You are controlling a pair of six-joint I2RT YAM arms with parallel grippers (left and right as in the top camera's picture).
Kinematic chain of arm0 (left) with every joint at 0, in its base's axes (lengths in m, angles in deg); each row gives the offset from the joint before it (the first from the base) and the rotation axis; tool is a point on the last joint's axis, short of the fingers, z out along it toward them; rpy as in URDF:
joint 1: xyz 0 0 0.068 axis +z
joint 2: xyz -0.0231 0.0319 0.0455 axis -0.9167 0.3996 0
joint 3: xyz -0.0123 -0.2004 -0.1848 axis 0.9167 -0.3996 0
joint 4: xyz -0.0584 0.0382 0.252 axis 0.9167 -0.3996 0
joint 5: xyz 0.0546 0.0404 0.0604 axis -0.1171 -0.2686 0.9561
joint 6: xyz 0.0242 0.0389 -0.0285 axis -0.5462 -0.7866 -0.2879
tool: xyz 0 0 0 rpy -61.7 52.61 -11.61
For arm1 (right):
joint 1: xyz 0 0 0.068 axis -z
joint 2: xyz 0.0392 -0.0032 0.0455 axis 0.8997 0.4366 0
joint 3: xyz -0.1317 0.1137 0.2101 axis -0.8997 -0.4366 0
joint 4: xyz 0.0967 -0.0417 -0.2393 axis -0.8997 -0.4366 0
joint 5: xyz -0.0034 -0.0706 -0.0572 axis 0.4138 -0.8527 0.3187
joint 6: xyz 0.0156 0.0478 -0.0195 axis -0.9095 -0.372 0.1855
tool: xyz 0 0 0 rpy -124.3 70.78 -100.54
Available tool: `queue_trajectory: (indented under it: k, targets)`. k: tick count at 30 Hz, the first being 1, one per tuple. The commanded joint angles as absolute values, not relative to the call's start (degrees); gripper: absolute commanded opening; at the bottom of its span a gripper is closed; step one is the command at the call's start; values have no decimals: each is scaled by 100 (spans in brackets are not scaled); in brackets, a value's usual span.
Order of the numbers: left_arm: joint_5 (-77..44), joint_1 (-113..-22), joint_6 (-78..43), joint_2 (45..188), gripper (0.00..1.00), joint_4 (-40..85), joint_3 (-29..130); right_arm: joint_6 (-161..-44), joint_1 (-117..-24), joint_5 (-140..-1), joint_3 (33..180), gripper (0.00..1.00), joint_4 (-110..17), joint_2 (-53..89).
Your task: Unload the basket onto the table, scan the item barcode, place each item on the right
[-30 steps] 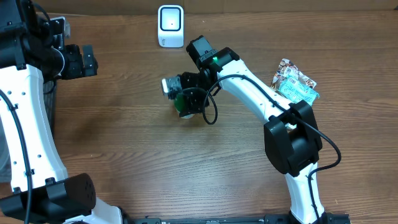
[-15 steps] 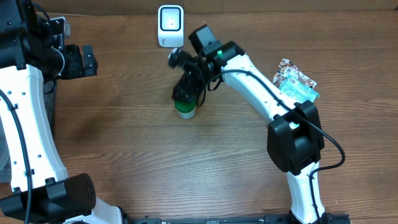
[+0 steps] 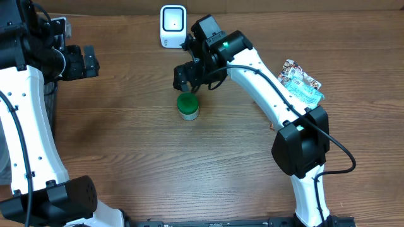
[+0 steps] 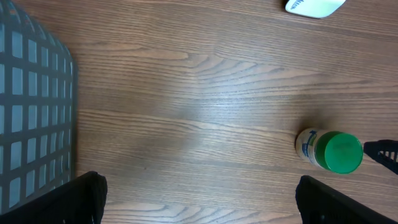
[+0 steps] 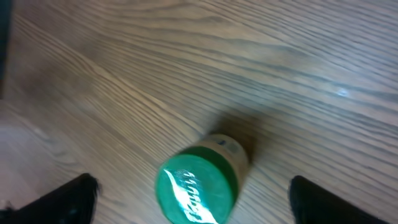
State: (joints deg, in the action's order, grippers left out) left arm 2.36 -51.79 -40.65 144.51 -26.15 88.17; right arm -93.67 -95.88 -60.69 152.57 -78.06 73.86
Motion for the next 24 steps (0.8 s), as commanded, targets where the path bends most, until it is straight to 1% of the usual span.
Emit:
queue_trajectory:
  k: [1,4,7,13,18,20,24]
  targets:
    - [190,-5175,-4192,14449,100,-2593,8791,-10167,-9721,-6226,15255,89,-7782,7246]
    - [190,-5175,-4192,14449,100,-2593,8791,-11058,-9868,-7129,15255,89,-7880,7375]
    - [190,-5175,-4192,14449,100,-2593,8791,-11528,-10062,-7656,15255,90,-7920,7578]
    - [190,-5175,-4192,14449,99,-2593,8791,-11812,-10360,-8159,15255,90,-7924,7908]
    - [190,-5175,-4192,14449,100,-2593,8791,-12084,-10401,-8532,15253,88,-8095,8033]
    - [190,-5175,-4192,14449,100,-2593,8791,-12118,-10401,-8526,15253,86,-8132,8052]
    - [190,-5175,-4192,14449,99,-2593,8791,-12167,-10447,-8395,15253,78,-8221,8098]
